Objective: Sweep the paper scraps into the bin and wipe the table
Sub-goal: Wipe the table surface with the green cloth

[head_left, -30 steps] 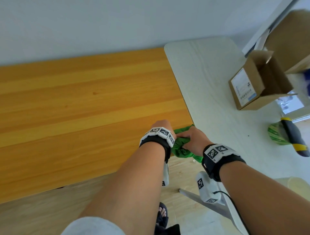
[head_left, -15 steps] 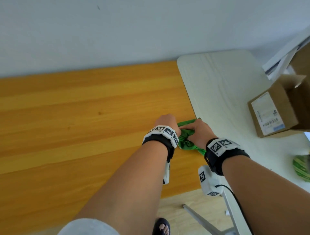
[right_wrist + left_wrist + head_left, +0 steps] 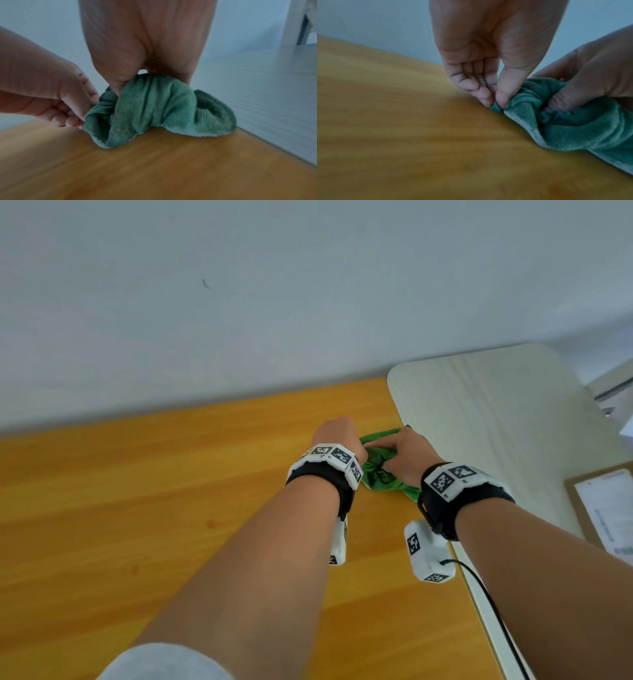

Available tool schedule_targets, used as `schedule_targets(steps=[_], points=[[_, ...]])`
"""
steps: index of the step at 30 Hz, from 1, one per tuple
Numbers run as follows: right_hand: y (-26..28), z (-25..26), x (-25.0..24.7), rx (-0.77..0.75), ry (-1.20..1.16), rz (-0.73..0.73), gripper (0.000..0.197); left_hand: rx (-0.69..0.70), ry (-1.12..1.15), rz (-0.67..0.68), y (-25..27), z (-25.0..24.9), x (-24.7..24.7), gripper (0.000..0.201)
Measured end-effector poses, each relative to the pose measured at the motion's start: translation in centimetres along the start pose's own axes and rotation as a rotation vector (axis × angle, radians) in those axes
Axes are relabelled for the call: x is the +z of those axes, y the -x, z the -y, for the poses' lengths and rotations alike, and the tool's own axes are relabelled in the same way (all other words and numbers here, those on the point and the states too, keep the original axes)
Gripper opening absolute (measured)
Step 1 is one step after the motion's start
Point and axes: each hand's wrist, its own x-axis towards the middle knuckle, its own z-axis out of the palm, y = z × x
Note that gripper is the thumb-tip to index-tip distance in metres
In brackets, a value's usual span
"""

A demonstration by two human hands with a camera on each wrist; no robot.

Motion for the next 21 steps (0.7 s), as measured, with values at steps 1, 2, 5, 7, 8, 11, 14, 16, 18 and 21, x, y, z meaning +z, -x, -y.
schedule_targets(steps=[1,2,5,7,8,11,14,16,18,21], points=[[-0.8,0.3,-0.2,-0.005,0.005,-0.009,0.057,0.006,-0.003,-0.012,-0.7,0.1,-0.5,0.037],[-1.7,0.5,-0.3,-0.011,0.011,-0.02,0.057,0.012,-0.005,-0.02,-1.5,0.2,-0.9,0.037],[-3.9,1.4,-0.7,-0.022,0.063,-0.071,0.057,0.019,0.005,-0.053,-3.3,0.4,-2.2,0.037],[-5.0,2.0,-1.0,-0.026,0.119,-0.094,0.055,0.033,0.008,-0.083,-4.3,0.5,-3.0,0.037],[-5.5,2.4,-1.1,-0.028,0.14,-0.103,0.055,0.037,0.015,-0.097,-4.9,0.6,-3.4,0.036],[-6.6,3.5,-1.5,-0.043,0.168,-0.14,0.054,0.031,0.059,-0.139,-6.0,1.1,-4.4,0.034],[-7.3,4.4,-1.6,-0.053,0.176,-0.158,0.055,0.013,0.086,-0.164,-6.8,2.4,-5.0,0.033],[-7.3,5.0,-1.7,-0.063,0.184,-0.161,0.054,-0.003,0.098,-0.16,-6.9,3.4,-5.4,0.033],[-7.2,5.8,-1.7,-0.075,0.195,-0.147,0.051,-0.02,0.117,-0.15,-6.7,4.5,-5.7,0.033],[-7.3,7.8,-1.1,-0.092,0.238,-0.086,0.05,-0.043,0.139,-0.152,-6.1,6.3,-6.2,0.034]])
